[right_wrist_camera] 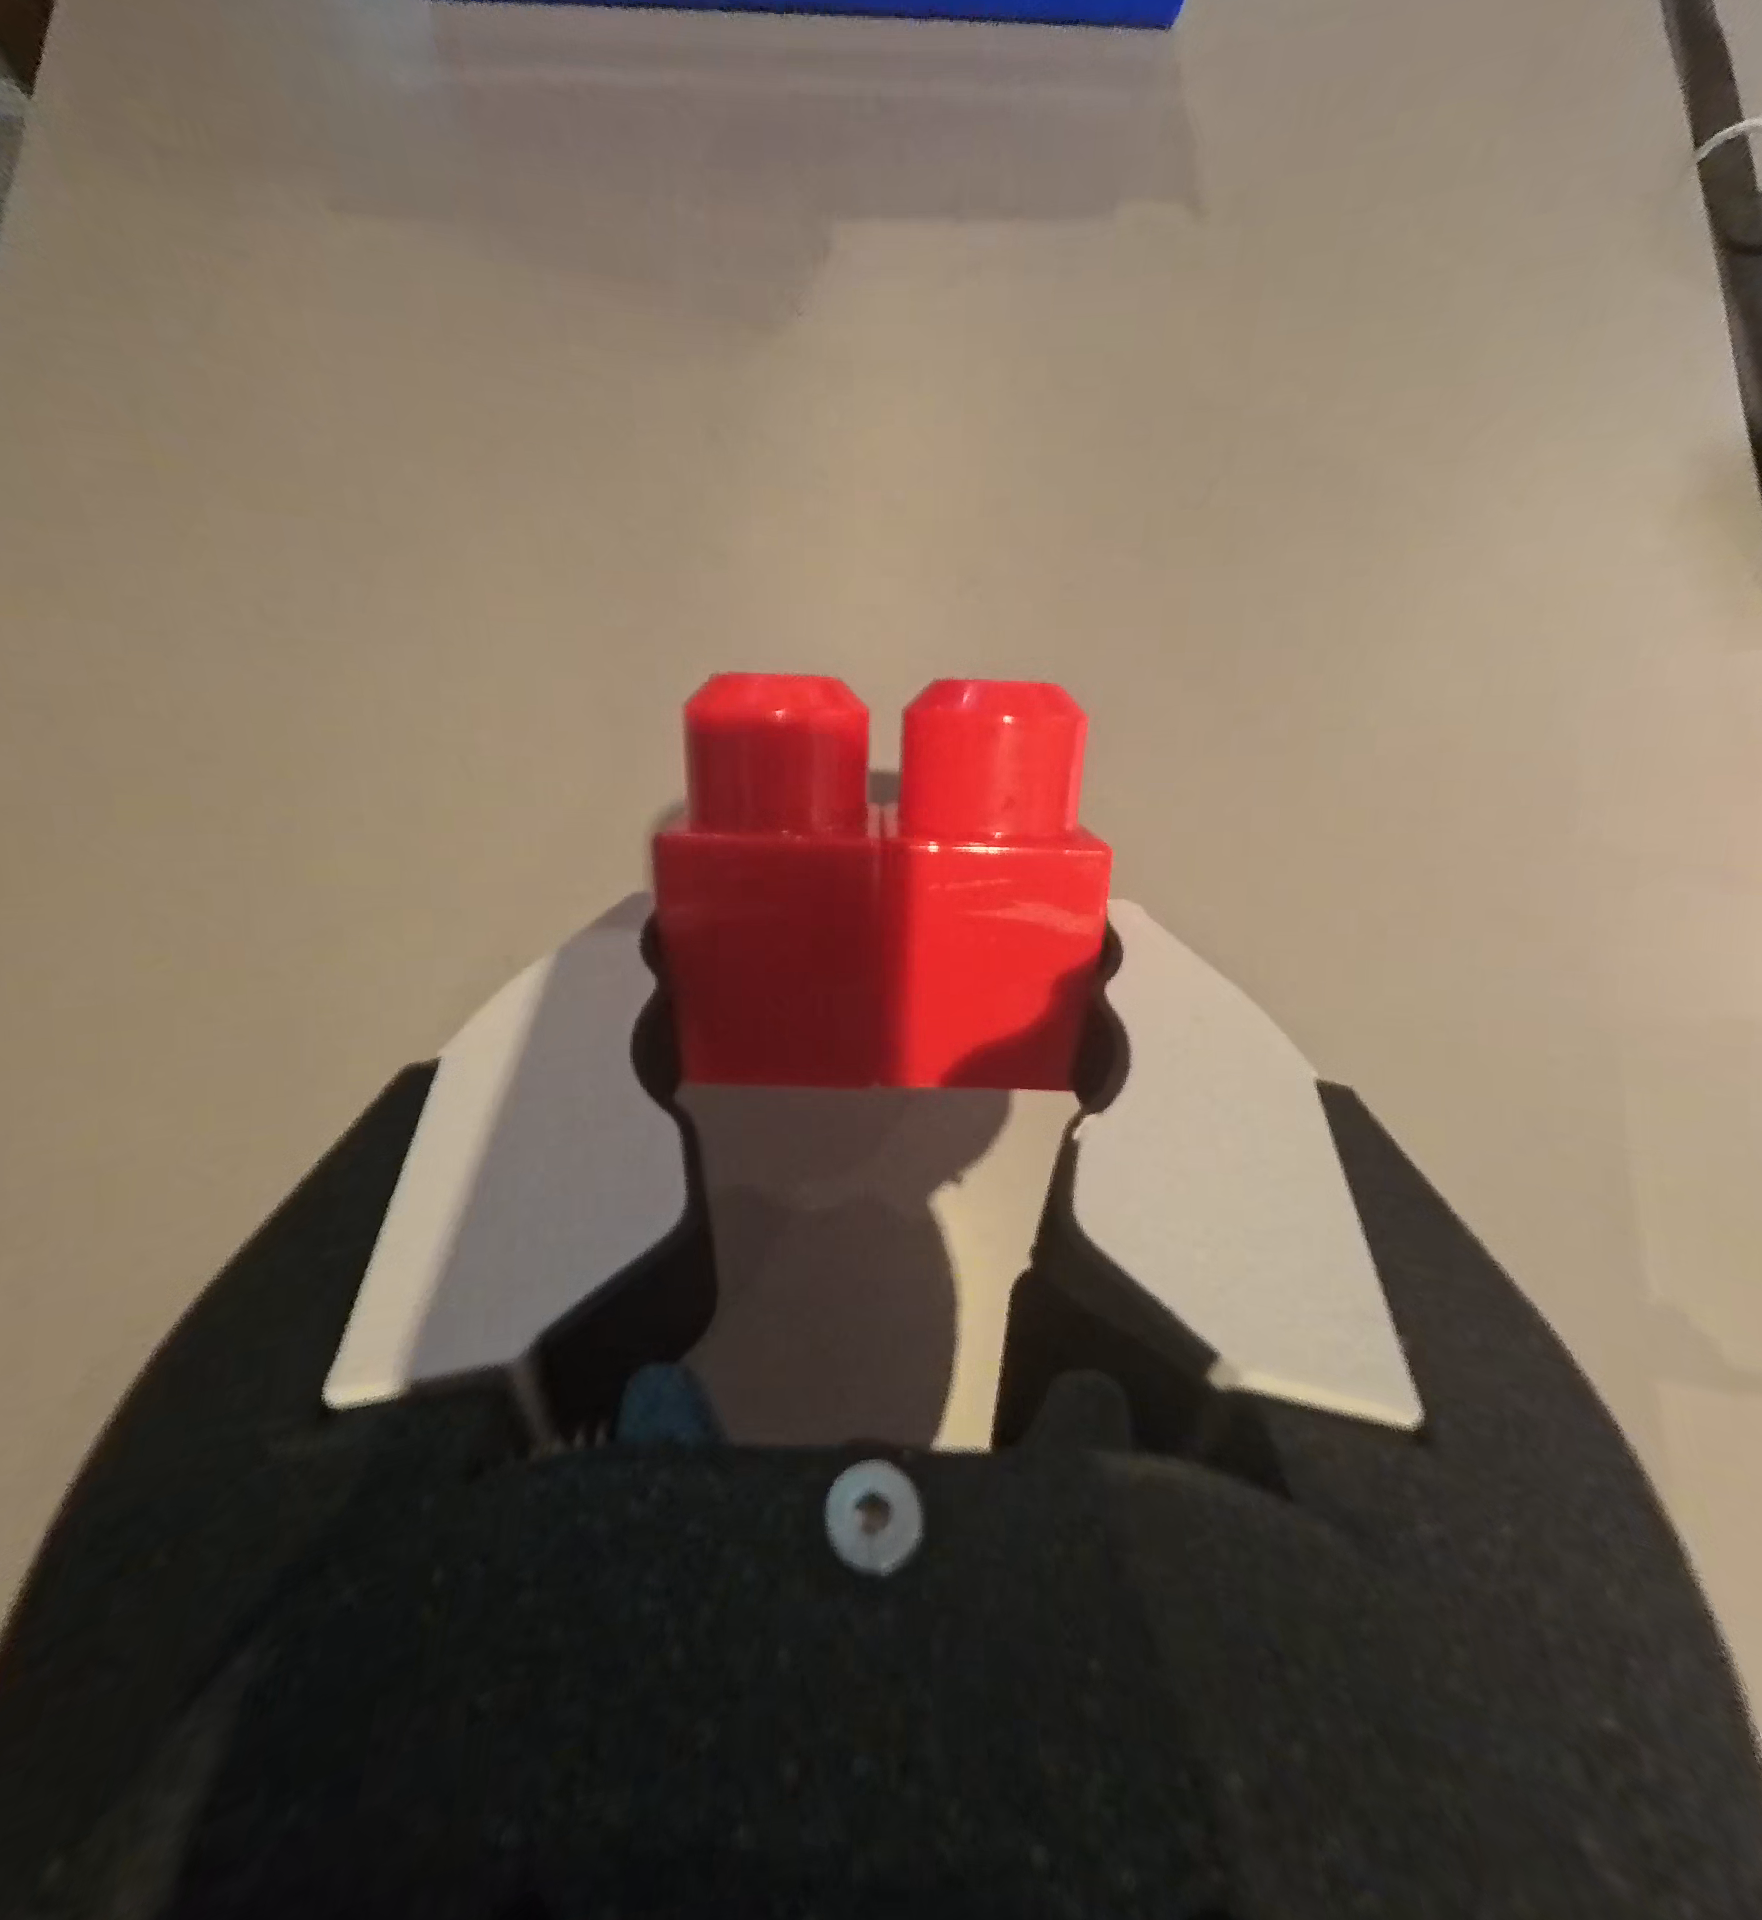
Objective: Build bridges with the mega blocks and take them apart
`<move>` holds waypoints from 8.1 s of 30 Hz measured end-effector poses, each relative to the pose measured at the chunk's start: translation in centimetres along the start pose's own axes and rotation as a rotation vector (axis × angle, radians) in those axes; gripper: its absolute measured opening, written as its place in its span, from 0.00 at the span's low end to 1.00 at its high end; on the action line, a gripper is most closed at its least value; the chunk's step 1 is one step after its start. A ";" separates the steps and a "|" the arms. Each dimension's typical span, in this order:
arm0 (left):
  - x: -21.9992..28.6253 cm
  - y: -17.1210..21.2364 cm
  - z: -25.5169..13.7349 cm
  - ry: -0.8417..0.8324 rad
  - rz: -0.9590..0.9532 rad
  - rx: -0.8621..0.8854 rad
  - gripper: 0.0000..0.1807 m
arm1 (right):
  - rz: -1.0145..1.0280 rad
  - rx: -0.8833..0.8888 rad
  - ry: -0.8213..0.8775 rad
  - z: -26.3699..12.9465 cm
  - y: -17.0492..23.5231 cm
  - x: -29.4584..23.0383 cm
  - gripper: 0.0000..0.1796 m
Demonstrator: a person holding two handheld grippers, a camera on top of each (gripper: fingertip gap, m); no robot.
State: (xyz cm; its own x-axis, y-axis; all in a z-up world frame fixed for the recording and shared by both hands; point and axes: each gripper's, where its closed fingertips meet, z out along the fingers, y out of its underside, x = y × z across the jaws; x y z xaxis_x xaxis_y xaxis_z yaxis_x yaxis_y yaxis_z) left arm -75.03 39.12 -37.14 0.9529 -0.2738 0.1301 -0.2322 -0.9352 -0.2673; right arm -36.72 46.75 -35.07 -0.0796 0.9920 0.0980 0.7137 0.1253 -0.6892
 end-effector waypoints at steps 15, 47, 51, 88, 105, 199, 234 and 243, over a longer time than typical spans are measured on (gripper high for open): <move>1.0 6.1 1.7 0.116 -0.205 -0.305 0.26 | -0.039 0.016 -0.026 -0.1 -0.9 -1.3 0.41; -2.4 6.0 1.6 -0.119 -0.134 -0.286 0.43 | -0.068 0.074 0.005 -1.5 -2.4 -1.4 0.41; -2.9 3.5 -2.2 -0.150 -0.124 -0.149 0.43 | -0.061 0.076 0.009 -1.7 -2.3 -1.1 0.42; 24.5 -16.4 7.3 0.159 0.459 -0.014 0.46 | 0.063 0.128 0.114 -8.2 1.9 4.9 0.41; 26.4 -13.7 8.4 0.157 1.420 -0.311 0.45 | 0.018 0.199 0.126 -11.3 0.8 4.2 0.41; 26.2 -12.7 13.7 0.290 1.526 -0.121 0.43 | 0.040 0.371 -0.012 -11.8 -0.4 3.7 0.41; 25.9 -13.0 13.9 0.278 1.059 0.111 0.58 | 0.045 0.121 0.003 -8.5 2.7 3.7 0.42; 27.6 -13.3 13.8 0.402 1.038 0.291 0.41 | 0.043 0.180 0.001 -8.8 1.9 3.8 0.42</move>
State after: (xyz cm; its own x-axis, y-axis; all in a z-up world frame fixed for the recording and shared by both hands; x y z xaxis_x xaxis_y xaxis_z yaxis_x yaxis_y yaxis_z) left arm -42.96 47.08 -43.13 0.1860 -0.9826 -0.0002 -0.7652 -0.1447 -0.6274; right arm -29.53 50.61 -29.71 -0.0506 0.9965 0.0665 0.5799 0.0835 -0.8104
